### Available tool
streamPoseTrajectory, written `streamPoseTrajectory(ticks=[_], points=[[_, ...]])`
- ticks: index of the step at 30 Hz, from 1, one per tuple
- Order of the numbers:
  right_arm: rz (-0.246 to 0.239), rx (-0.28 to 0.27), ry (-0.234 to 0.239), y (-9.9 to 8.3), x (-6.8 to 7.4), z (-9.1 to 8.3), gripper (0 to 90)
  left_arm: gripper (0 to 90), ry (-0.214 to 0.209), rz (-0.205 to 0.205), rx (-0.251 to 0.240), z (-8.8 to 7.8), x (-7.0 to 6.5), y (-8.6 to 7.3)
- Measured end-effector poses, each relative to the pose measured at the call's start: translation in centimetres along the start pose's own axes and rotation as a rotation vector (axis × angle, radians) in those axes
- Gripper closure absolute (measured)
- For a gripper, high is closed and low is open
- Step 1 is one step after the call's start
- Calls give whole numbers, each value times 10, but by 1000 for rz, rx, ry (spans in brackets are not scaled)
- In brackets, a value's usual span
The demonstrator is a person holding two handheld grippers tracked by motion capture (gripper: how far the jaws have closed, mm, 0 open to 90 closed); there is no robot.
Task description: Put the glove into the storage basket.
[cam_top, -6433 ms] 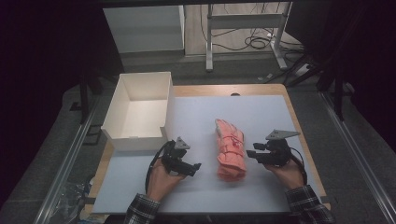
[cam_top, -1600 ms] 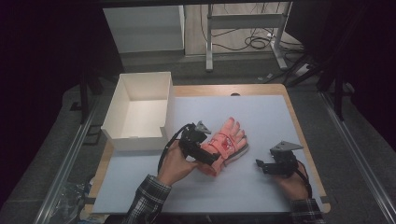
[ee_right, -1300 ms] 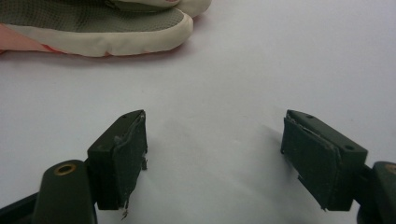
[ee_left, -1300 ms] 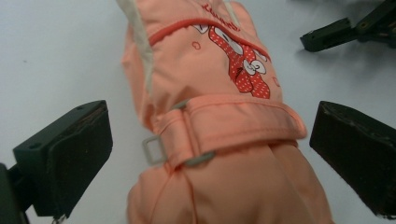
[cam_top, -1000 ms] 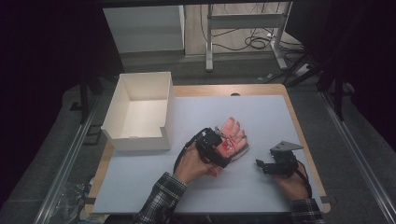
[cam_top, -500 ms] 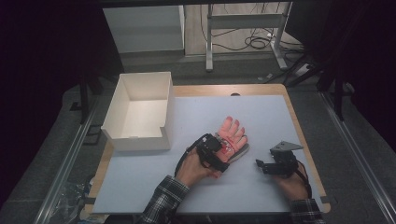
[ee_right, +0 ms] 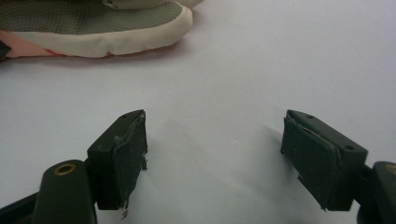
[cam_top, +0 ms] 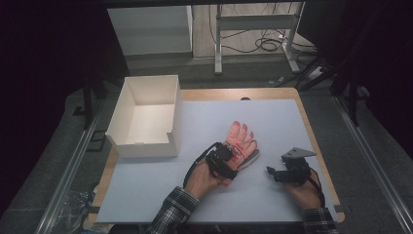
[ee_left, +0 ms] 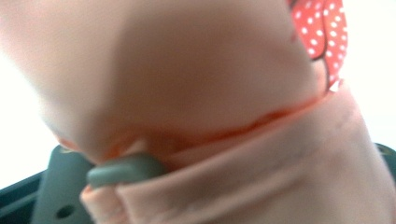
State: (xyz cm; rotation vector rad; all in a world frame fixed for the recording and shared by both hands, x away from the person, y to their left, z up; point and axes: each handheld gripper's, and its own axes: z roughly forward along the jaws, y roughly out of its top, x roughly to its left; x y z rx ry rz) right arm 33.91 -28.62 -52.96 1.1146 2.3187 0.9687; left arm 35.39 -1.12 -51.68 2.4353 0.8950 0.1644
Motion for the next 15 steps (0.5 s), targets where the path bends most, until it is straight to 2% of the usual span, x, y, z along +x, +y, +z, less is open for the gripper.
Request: streamPoseTrajectory(ticks=[5, 8, 15], points=[[0, 0, 0, 0, 0, 0, 228, 439, -25, 6, 1, -4, -1, 0], [1, 0, 0, 0, 0, 0, 228, 488, -48, -7, -21, -5, 0, -2], [0, 0, 1, 0, 0, 0, 228, 527, -83, -1, -41, -10, 6, -3]])
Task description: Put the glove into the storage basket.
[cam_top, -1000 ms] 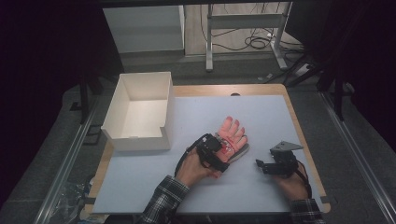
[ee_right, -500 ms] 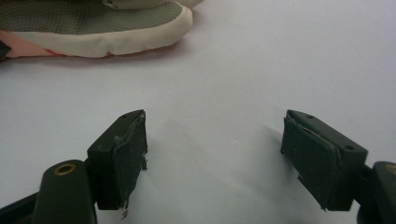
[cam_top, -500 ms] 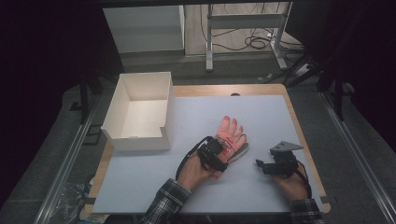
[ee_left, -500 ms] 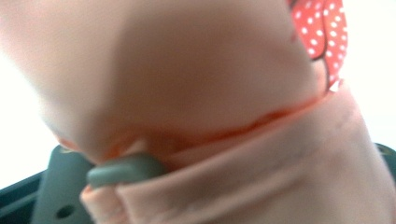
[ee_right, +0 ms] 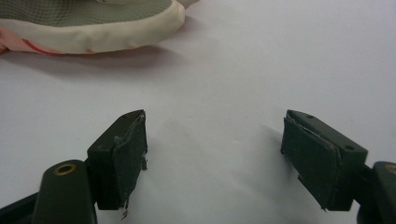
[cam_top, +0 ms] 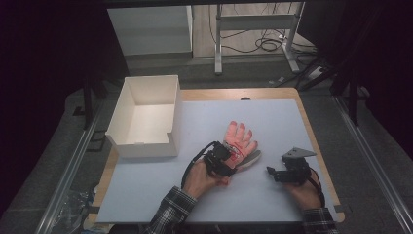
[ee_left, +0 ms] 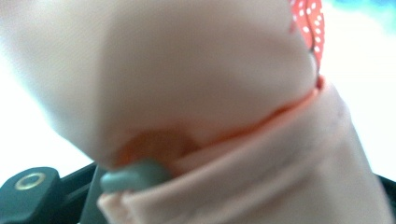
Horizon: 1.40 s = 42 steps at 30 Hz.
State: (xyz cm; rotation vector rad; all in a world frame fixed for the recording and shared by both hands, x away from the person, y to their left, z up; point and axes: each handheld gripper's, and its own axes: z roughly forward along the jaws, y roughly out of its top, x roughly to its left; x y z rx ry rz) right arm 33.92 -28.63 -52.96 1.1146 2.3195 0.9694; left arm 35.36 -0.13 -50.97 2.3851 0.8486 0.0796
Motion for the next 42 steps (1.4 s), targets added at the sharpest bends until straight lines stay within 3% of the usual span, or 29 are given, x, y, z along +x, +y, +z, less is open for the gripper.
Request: streamPoseTrajectory(ticks=[5, 20, 31, 42], points=[[1, 0, 0, 0, 0, 0, 228, 532, -25, -5, -5, -3, 4, 1], [0, 0, 0, 0, 0, 0, 228, 533, 39, -14, -32, -37, 17, 8], [0, 0, -1, 0, 0, 0, 228, 530, 77, -52, -18, -56, 31, 14], [0, -3, 0, 0, 0, 0, 228, 524, 112, -79, -22, -86, 45, 28]])
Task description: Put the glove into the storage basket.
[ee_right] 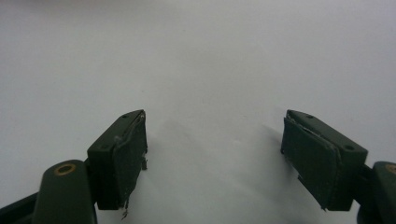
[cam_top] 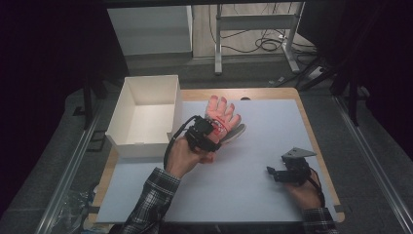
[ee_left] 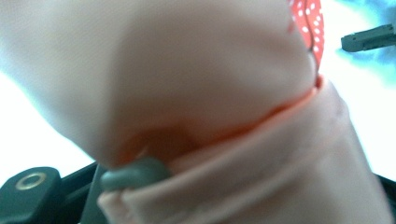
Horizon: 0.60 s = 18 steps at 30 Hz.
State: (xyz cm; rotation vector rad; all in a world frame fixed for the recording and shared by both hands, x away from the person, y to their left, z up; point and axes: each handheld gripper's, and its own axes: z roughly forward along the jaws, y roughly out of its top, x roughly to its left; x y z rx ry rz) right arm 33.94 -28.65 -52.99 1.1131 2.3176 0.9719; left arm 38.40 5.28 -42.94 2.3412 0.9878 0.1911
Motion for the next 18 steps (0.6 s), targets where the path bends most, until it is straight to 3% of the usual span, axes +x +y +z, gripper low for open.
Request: streamPoseTrajectory(ticks=[18], points=[[3, 0, 2, 0, 0, 0, 228, 522, 76, -64, -13, -60, 43, 18]])
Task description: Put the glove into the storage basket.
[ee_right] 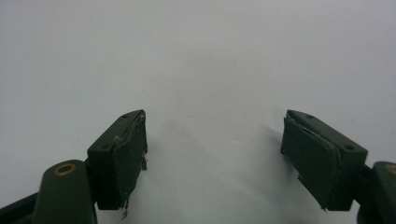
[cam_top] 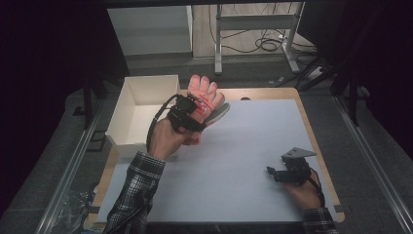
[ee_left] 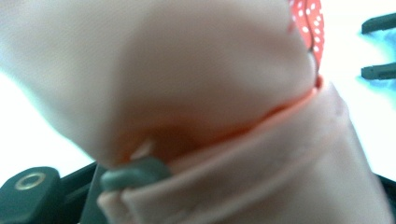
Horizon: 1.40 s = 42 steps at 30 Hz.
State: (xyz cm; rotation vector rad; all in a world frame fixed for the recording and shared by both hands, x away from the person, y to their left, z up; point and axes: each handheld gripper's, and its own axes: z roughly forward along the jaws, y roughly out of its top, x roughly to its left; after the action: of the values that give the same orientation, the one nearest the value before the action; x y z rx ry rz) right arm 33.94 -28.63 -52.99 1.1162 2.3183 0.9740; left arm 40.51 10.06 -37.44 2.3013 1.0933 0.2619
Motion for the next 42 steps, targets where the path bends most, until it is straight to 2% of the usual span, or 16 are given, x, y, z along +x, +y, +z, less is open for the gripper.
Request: streamPoseTrajectory(ticks=[12, 19, 24, 31, 39, 42], points=[[-1, -1, -1, 0, 0, 0, 228, 521, 83, -68, -23, -30, 35, 0], [0, -1, -1, 0, 0, 0, 228, 520, 149, -127, -34, -48, 59, -6], [0, 0, -1, 0, 0, 0, 228, 518, 191, -187, -56, -55, 77, -16], [0, -1, -1, 0, 0, 0, 228, 513, 228, -254, -58, -49, 98, -33], [0, 0, -1, 0, 0, 0, 228, 509, 258, -318, -46, -27, 118, -51], [0, -1, -1, 0, 0, 0, 228, 508, 265, -330, -47, -21, 120, -54]])
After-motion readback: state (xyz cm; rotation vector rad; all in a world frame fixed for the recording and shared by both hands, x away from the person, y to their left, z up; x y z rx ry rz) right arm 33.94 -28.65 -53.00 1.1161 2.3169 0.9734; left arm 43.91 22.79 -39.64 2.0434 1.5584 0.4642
